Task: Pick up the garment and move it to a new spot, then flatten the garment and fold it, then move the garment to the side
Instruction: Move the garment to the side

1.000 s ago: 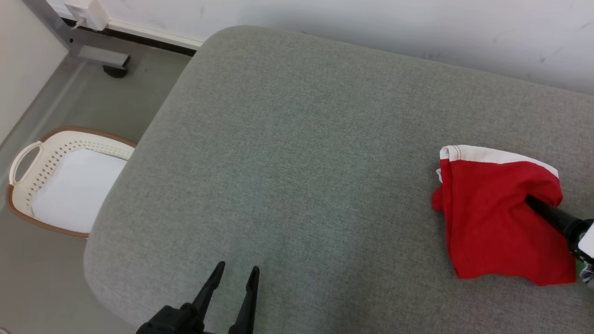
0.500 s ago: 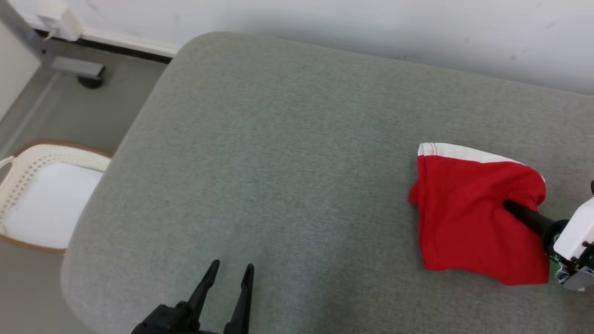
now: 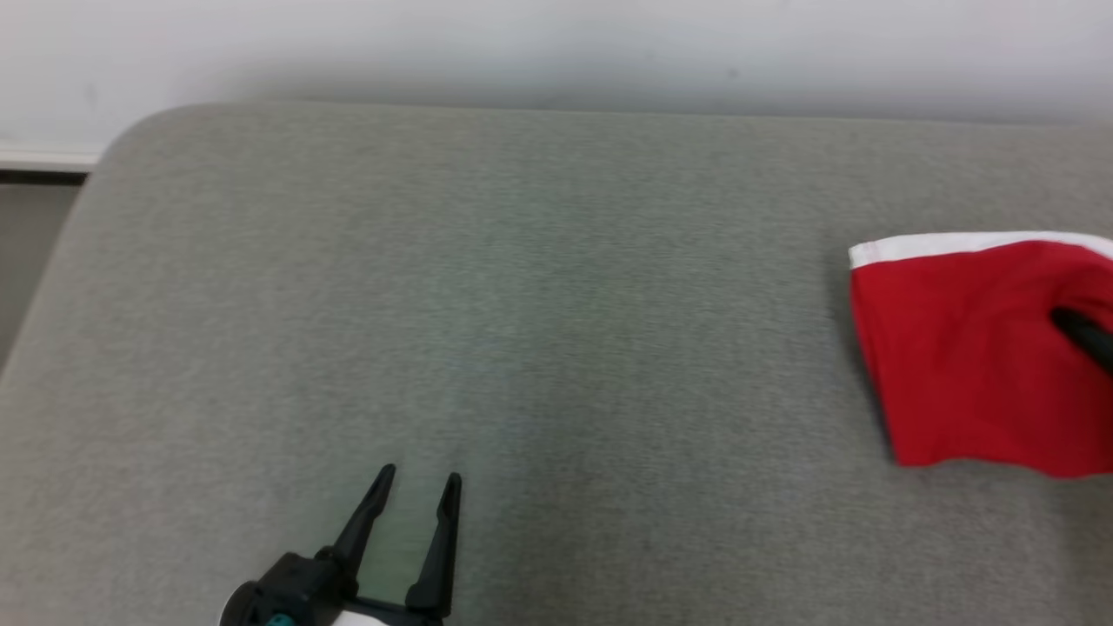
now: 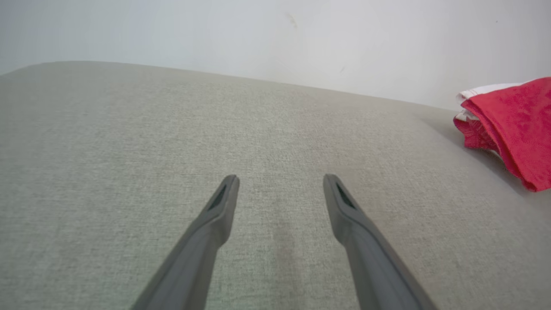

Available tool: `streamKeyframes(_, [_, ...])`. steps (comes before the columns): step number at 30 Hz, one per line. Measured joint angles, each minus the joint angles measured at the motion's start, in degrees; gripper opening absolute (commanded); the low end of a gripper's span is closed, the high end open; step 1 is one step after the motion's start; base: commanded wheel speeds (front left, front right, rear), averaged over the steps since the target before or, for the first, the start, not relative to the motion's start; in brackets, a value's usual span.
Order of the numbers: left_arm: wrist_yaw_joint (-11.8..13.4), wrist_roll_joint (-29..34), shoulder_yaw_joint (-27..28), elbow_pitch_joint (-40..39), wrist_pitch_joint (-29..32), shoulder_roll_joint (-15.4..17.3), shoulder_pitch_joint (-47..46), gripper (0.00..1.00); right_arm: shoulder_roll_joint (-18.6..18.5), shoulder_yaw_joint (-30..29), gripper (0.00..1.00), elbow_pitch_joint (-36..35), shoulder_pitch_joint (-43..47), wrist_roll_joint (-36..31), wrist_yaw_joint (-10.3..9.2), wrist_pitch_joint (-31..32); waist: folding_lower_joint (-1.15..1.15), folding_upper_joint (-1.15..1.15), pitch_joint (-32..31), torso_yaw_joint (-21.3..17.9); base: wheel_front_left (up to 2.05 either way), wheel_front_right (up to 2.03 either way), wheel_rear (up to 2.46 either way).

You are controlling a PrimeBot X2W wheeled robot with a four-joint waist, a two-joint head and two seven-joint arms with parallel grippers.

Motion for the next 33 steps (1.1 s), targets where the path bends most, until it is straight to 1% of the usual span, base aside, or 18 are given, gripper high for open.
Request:
streamKeyframes(3, [-0.33,1.03,-0.09,0.05,0.00,0.01,-0.64,1.00,-1.98,-1.59,0.00,0.42,-1.02,-2.72,0.00,-1.09,0.00,0.00,0.74,-2.89,0.00,0.00,0.00])
streamKeyframes(6, [-0.57,1.47,-0.20,0.18,-0.01,0.24,-1.58,1.00,-3.53,-3.24,0.00,2.18,-2.37,-5.14,0.00,-1.60,0.00,0.00,2.10,-4.74,0.00,0.00,0.00])
streamKeyframes(10, [-0.82,1.81,0.01,0.38,0.00,1.25,-2.20,1.00,-4.16,-5.58,0.00,4.61,-5.11,-8.47,0.00,-1.76,0.00,0.00,4.30,-5.85,0.00,0.00,0.00])
streamKeyframes(14, [-0.87,2.11,0.27,0.37,0.00,1.77,-2.57,1.00,-5.15,-8.53,0.00,8.21,-7.23,-12.30,0.00,-1.47,0.00,0.00,5.88,-5.99,0.00,0.00,0.00])
streamKeyframes(15, [-0.88,2.11,0.36,0.36,0.00,1.83,-2.67,1.00,-5.34,-9.18,0.04,9.49,-7.70,-13.91,-0.01,-1.48,0.00,0.00,6.17,-5.90,0.00,0.00,0.00])
streamKeyframes(16, [-0.94,2.12,0.46,0.35,0.00,1.87,-2.76,1.00,-5.69,-9.45,0.31,10.50,-7.87,-15.93,-0.01,-1.56,0.00,0.00,6.40,-5.78,0.00,0.00,0.00])
streamKeyframes(17, [-0.97,2.12,0.49,0.34,0.00,1.90,-2.79,1.00,-5.90,-9.78,0.82,11.55,-7.89,-18.35,-0.01,-2.13,0.00,0.00,6.56,-5.64,0.00,0.00,0.00])
streamKeyframes(18, [-0.97,2.14,0.51,0.35,-0.01,1.89,-2.81,1.00,-5.98,-10.57,1.00,12.90,-7.91,-20.41,0.01,-2.96,0.00,0.00,6.70,-5.51,0.00,0.00,0.00])
streamKeyframes(23, [-1.03,2.18,0.94,0.40,0.00,1.89,-2.84,1.00,-5.77,-13.93,1.00,17.96,-8.10,-28.26,0.00,-6.09,0.00,0.00,6.98,-5.10,0.00,0.00,0.00])
streamKeyframes(26, [-1.03,2.18,1.37,0.48,0.00,1.88,-2.83,1.00,-5.49,-15.30,1.00,19.38,-7.97,-31.75,0.00,-7.00,-0.01,0.00,6.67,-5.25,0.00,0.00,0.00])
streamKeyframes(29, [-1.04,2.18,1.91,0.52,0.00,1.83,-2.72,1.00,-4.79,-16.35,1.00,18.95,-7.62,-33.63,0.00,-8.43,-0.01,0.00,6.00,-5.53,0.00,0.00,0.00])
streamKeyframes(33, [-1.04,2.18,2.30,0.42,-0.01,1.63,-2.18,1.00,-3.41,-15.93,1.00,14.89,-5.14,-35.22,0.00,-11.10,0.00,0.00,4.41,-5.95,0.00,0.00,0.00])
